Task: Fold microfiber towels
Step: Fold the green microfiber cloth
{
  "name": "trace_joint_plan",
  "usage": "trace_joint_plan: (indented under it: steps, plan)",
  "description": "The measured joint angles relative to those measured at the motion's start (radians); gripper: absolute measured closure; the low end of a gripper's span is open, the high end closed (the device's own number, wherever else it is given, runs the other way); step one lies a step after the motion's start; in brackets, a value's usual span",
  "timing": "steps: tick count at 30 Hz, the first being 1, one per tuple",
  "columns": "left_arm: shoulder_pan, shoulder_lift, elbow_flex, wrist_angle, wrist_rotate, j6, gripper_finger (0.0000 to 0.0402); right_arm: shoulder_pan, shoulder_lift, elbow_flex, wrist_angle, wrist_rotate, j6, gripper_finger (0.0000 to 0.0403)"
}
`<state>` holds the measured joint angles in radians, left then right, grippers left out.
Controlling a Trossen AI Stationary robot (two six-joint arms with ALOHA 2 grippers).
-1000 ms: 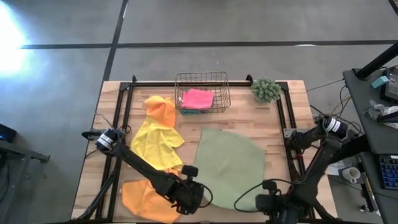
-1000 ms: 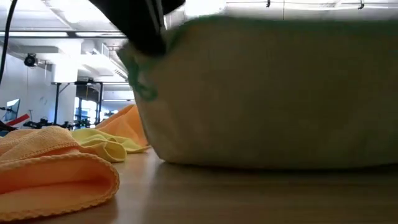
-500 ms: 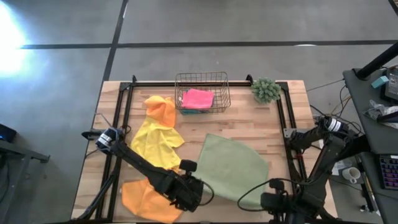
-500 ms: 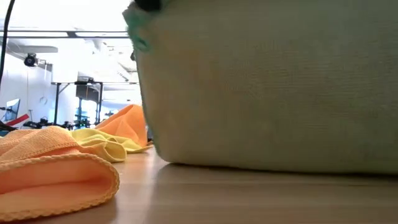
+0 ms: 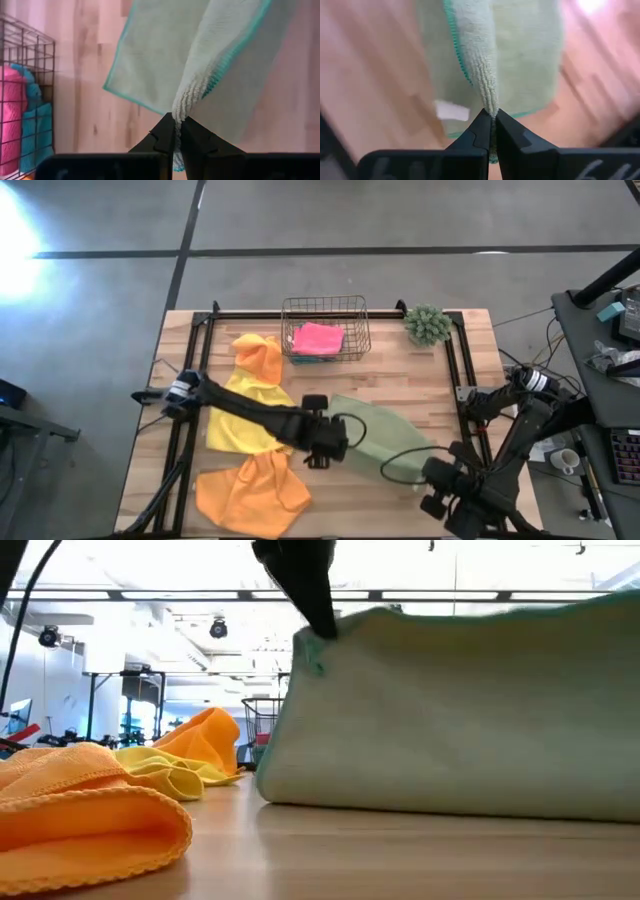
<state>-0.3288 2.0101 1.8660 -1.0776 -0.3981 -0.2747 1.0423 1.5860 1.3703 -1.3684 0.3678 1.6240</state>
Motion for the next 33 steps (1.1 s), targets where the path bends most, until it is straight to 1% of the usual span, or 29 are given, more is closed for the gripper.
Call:
trace_joint_plan:
  steps: [3, 6, 13, 17, 22, 24, 27, 30, 33]
  plan:
    - [0.043, 0.000, -0.012, 0.004, 0.003, 0.000, 0.0394, -0.013, 0.000, -0.014, -0.053, -0.001, 0.070, 0.0394]
    - [0.081, 0.000, -0.024, 0.035, 0.009, 0.002, 0.0394, -0.033, 0.000, -0.028, -0.056, -0.008, 0.104, 0.0394]
    - [0.149, 0.000, -0.038, 0.087, 0.041, 0.046, 0.0394, -0.091, 0.000, -0.051, -0.055, -0.076, 0.131, 0.0394]
    - [0.183, 0.000, -0.040, 0.113, 0.095, 0.071, 0.0394, -0.124, -0.003, -0.052, -0.056, -0.081, 0.131, 0.0394]
    - [0.214, 0.006, -0.040, 0.133, 0.104, 0.085, 0.0394, -0.170, -0.008, -0.052, -0.081, -0.080, 0.122, 0.0394]
    - [0.223, 0.013, -0.040, 0.137, 0.110, 0.130, 0.0391, -0.186, -0.008, -0.052, -0.095, -0.080, 0.115, 0.0389]
    - [0.228, 0.016, -0.041, 0.136, 0.123, 0.206, 0.0378, -0.206, -0.018, -0.053, -0.093, -0.081, 0.091, 0.0371]
    - [0.230, 0.016, -0.041, 0.157, 0.127, 0.235, 0.0352, -0.226, -0.039, -0.053, -0.102, -0.081, 0.089, 0.0345]
    - [0.244, 0.016, -0.041, 0.185, 0.116, 0.240, 0.0320, -0.240, -0.059, -0.053, -0.171, -0.081, 0.142, 0.0320]
